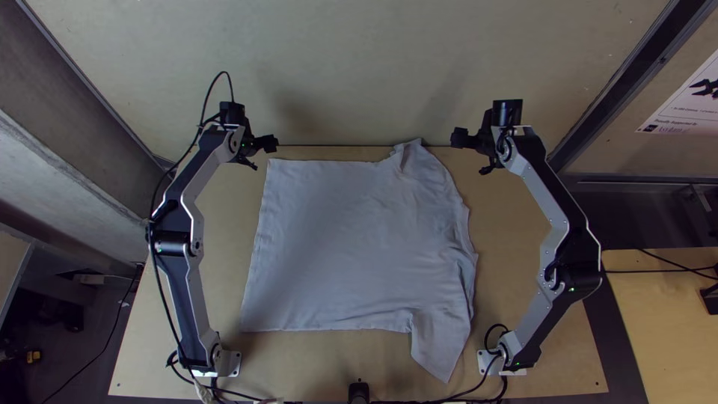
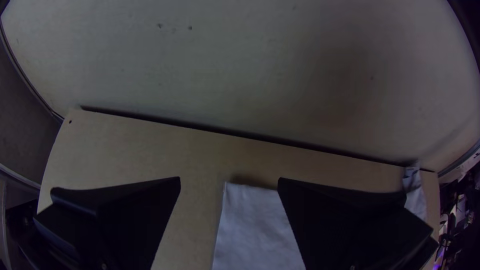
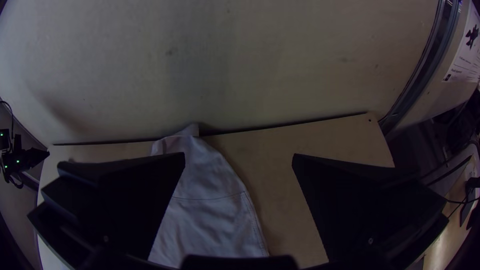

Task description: Fold the t-shirt

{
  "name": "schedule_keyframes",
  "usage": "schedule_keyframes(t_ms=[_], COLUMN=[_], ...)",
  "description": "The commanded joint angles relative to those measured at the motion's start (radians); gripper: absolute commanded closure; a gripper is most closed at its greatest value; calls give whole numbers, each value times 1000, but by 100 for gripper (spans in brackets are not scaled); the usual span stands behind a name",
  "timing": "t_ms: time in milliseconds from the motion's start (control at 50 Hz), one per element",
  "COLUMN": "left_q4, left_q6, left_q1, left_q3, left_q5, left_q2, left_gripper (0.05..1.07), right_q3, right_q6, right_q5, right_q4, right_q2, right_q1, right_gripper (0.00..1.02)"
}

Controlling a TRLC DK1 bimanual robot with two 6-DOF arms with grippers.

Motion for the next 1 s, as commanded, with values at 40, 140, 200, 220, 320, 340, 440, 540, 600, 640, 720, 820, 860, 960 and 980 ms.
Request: schedule_keyframes(t_ms=[40, 140, 200, 220, 320, 340, 440, 540, 600, 640, 720, 820, 860, 960, 980], left_q4=[-39, -48, -48, -48, -54, -61, -97, -99, -99, -99, -114, -136, -137, -143, -150], left_q6=[25, 33, 34, 34, 34, 34, 37, 42, 40, 45, 60, 77, 74, 70, 70], left_q1=[-7, -13, -15, -16, -24, -25, -32, -33, -33, -35, -39, -39, -38, -30, -30], left_q3=[76, 87, 87, 87, 99, 105, 136, 138, 135, 135, 138, 142, 138, 139, 139], left_q5=[-43, -46, -48, -48, -49, -57, -66, -86, -134, -149, -158, -177, -177, -175, -173], left_q2=[76, 108, 122, 126, 151, 159, 186, 203, 214, 221, 228, 232, 232, 228, 226], left_gripper=[14, 14, 14, 15, 17, 17, 17, 20, 48, 57, 91, 105, 105, 105, 105], right_q3=[66, 89, 106, 109, 126, 129, 160, 191, 200, 209, 226, 270, 292, 378, 401], right_q6=[38, 41, 55, 61, 67, 69, 77, 77, 84, 89, 93, 93, 93, 92, 92], right_q5=[-3, -2, -3, -3, -3, -3, -3, -3, -3, -3, -3, -3, -6, -18, -25], right_q4=[-28, -46, -60, -60, -63, -66, -92, -115, -118, -123, -131, -166, -183, -247, -263], right_q2=[63, 95, 112, 118, 143, 147, 178, 199, 206, 209, 221, 261, 284, 354, 371], right_q1=[6, 6, 4, 4, 4, 4, 3, 1, 1, 1, 1, 1, 0, -3, -3], right_gripper=[4, 4, 4, 4, 4, 4, 4, 4, 4, 4, 4, 4, 4, 4, 4])
